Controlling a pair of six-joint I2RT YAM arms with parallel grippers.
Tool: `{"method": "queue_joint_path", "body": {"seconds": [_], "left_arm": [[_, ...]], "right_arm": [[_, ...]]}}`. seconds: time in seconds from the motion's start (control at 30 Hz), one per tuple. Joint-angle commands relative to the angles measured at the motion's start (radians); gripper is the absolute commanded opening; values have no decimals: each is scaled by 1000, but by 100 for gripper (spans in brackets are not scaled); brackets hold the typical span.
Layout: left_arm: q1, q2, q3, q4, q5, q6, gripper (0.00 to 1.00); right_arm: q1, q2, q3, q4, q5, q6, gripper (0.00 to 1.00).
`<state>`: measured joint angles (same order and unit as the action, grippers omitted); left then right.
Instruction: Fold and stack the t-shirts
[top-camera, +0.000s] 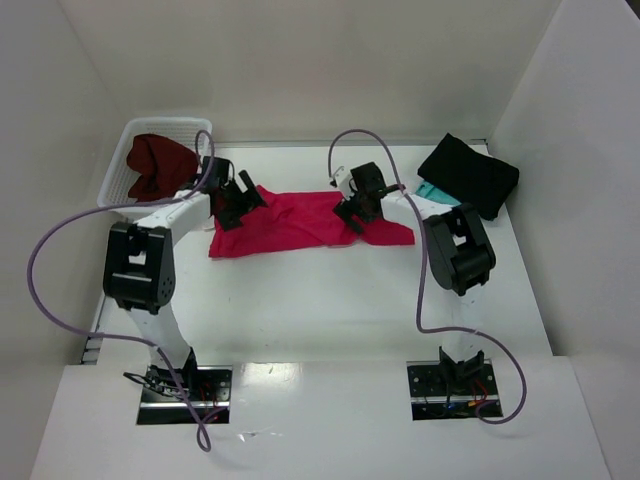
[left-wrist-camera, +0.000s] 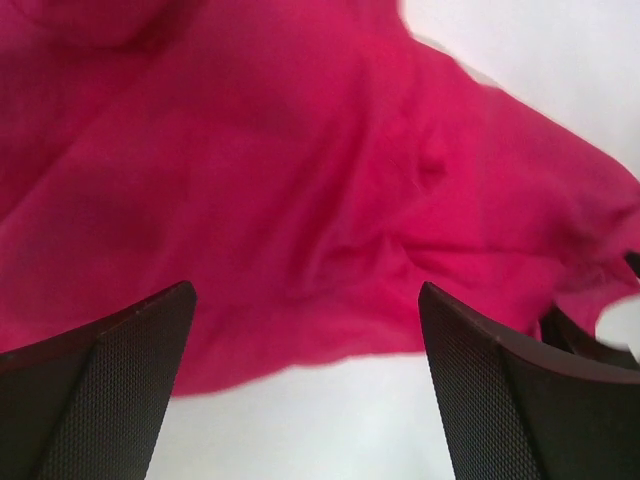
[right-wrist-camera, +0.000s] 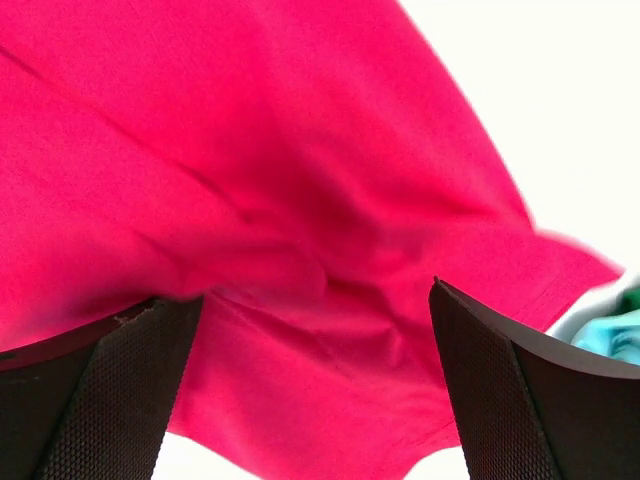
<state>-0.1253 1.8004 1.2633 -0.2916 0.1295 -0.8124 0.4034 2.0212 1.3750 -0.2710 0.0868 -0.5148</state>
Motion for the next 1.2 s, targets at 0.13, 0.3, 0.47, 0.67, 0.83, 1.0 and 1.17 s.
{"method": "queue_joint_path", "body": {"seconds": [0.13,0.3,0.47,0.67,0.83,1.0,1.17], "left_arm": [[1,161,113,-73,-66,-30,100],[1,200,149,-84,-114,-30,100],[1,235,211,-121,-139,-11,100],[-10,257,220,-133,-201,1,100],[-30,332,295,-167,-202,45,100],[-63,379,370,-202,-212,71,100],[-131,447,474,-218,-162,134,100]], "right_arm": [[107,73,56,-103,51,-7,100],[181,-5,-17,-122,60,-7,100],[262,-24,-17,-181,51,50,100],[282,-45,-36,-218,-13,142,100],[340,-111,-126,-195,-102,213,100],[419,-141,-172,-215,-120,272,100],[491,-187,-220,-203,-188,329,100]]}}
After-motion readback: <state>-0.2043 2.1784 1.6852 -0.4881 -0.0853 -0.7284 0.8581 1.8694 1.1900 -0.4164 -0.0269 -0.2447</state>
